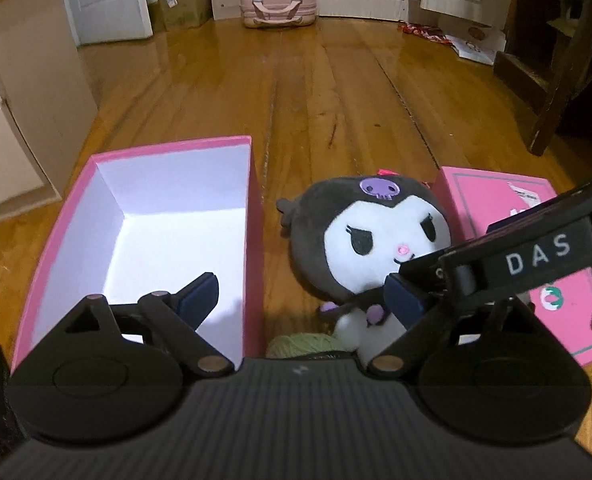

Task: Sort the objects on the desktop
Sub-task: 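Close the right gripper on the Kuromi plush's body and lift it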

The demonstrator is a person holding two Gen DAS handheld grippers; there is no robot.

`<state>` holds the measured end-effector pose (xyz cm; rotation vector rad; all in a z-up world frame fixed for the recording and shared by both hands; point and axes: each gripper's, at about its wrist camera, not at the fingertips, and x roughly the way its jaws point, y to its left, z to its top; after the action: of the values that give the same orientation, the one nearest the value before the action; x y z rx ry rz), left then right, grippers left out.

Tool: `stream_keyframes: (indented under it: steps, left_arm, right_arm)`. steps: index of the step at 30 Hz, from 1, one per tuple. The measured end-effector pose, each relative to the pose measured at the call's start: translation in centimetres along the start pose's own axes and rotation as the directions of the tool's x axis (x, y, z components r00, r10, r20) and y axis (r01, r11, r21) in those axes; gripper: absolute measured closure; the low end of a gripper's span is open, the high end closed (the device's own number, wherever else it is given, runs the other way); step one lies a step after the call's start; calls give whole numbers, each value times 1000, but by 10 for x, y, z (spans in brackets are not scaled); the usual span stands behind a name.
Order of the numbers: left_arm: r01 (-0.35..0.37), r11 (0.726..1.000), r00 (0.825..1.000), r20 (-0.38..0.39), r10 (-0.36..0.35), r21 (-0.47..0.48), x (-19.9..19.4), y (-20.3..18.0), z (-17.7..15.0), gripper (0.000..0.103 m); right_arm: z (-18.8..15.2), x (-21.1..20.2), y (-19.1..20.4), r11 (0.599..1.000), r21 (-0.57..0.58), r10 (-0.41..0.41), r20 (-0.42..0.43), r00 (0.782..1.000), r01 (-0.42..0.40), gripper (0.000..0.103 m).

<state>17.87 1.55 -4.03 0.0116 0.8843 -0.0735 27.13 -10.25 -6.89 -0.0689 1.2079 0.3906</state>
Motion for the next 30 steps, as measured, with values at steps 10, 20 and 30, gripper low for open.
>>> stream_keyframes:
  steps: [10,20,30]
  left_arm:
    - [-73,996,997,-10,74,55,-8,4,-12,12]
    - [-39,998,999,-8,39,-44,-8,27,-26,11]
    - [-75,996,996,-51,73,-43,1,26,-33,11]
  right_arm:
    - [-12,29,-9,996,31,80,-25,996,-80,7]
    - [-7,39,-2,1000,1,-8,-48,999,8,7]
    - [-2,73,9,999,-31,-36,-152,988,32,7]
